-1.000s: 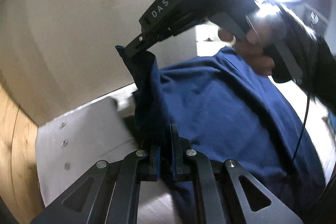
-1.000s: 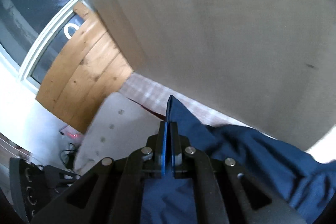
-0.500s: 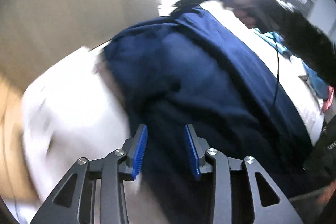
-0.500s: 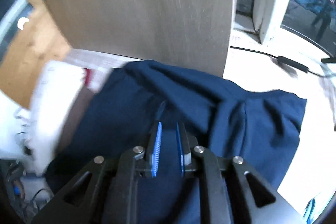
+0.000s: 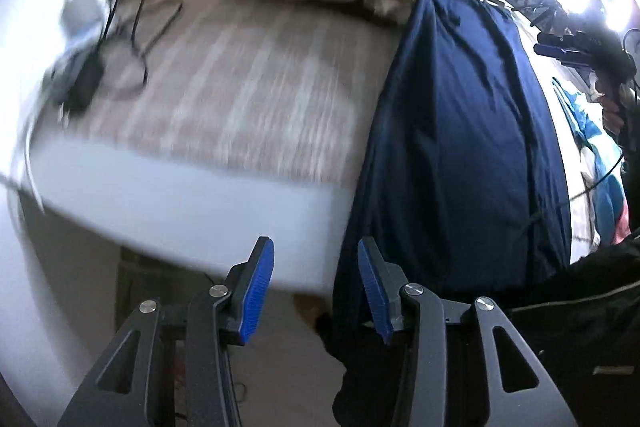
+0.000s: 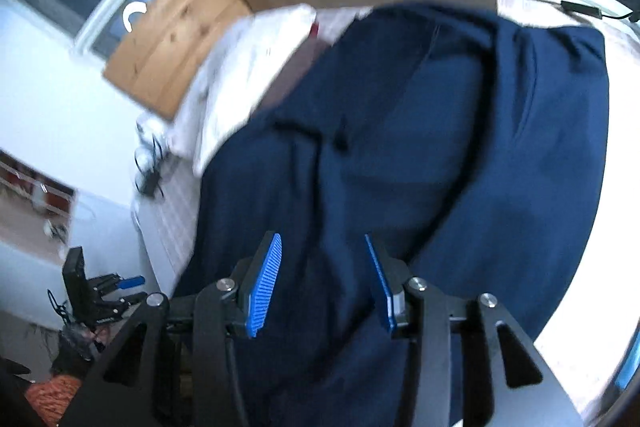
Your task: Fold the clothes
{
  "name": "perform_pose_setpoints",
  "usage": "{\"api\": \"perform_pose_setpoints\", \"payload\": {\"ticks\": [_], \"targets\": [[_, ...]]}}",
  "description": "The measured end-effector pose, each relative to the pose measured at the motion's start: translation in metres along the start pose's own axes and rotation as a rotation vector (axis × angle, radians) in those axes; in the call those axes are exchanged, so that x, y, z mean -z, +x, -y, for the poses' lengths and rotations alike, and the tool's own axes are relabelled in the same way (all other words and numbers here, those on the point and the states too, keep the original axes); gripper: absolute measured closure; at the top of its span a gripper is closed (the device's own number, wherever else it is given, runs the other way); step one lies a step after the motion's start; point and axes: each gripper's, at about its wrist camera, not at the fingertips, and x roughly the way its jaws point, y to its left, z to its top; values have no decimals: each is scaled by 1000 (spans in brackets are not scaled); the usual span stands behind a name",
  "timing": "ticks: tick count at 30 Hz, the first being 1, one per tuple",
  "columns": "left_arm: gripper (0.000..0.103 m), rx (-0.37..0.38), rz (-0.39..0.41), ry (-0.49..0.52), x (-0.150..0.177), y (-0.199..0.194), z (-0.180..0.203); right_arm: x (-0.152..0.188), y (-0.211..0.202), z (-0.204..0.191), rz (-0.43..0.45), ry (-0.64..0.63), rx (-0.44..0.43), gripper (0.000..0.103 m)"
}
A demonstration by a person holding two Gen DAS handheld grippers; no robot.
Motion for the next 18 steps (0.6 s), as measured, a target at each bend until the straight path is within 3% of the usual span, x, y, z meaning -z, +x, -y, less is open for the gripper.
{"api": "perform_pose_setpoints", "payload": {"ticks": [8,14,18], "targets": [[61,177,5,-5,47,12,-14,51,-34,-38,36,26,86,61],[60,289,28,47,49,29,-19,78,-76,-75,84,10,163,61],[60,310,27,110,54,35,-9,87,-99,-90,107,5,225,61]]}}
